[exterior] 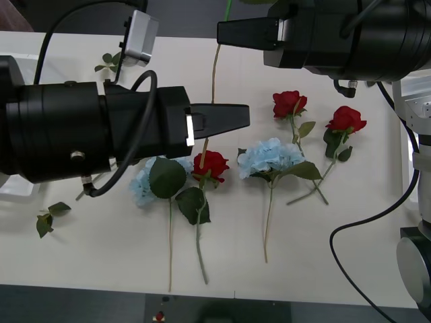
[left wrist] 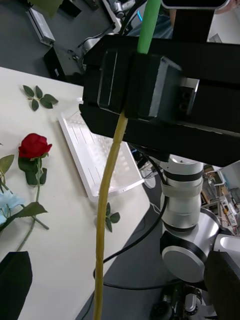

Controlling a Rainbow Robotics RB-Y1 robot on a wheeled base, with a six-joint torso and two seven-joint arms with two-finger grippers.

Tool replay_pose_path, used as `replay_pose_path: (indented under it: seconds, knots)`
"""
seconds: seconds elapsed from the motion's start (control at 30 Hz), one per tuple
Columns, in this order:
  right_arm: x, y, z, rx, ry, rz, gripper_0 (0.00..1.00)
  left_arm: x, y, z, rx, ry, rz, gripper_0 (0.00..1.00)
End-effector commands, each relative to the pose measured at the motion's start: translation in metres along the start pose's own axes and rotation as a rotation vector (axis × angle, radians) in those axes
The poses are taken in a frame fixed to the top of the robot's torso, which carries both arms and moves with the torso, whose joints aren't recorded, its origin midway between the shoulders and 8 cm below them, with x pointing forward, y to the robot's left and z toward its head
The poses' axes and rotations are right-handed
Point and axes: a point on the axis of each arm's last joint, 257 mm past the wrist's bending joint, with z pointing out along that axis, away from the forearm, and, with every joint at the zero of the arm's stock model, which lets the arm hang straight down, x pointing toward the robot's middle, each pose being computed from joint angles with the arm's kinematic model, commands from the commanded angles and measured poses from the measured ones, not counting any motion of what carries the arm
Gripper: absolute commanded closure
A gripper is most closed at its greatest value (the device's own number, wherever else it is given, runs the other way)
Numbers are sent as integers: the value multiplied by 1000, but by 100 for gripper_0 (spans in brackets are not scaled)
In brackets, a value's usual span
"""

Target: Put the red flowers into the right box and the blue flowers into the left box

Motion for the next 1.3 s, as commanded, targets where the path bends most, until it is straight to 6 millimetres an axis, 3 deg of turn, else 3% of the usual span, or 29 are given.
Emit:
replay_pose_path:
  seconds: [0.03,0.07,0.13,0.17,0.87,0.9,0.93,1.0,1.07,1.3]
  knots:
    - [-11,16,4,-16,-2,-81,100,-5,4,-1,-30,-18,29,31]
    - [-11,16,4,-16,-2,-81,100,-5,5,0,-31,-17,26,43]
    - [-11,16,4,-16,-2,-81,100,0,5,2,-24,-3,14,94]
    - [-11,16,4,-16,-2,-81,100,0,5,2,-22,-1,12,100]
    - [-11,16,4,-16,-2,-81,100,5,8,4,-27,12,42,100]
    - [-11,16,4,-16,-2,-81,97,4,8,3,-29,12,43,100]
    - [-11,16,4,-16,-2,-81,85,4,8,3,-29,12,43,100]
    - [-11,16,4,-16,-2,-81,20,4,9,3,-31,10,45,100]
    - [-11,16,4,-16,-2,-81,0,3,10,3,-34,10,45,100]
    - [-11,16,4,-16,-2,-81,0,0,12,2,-45,0,58,100]
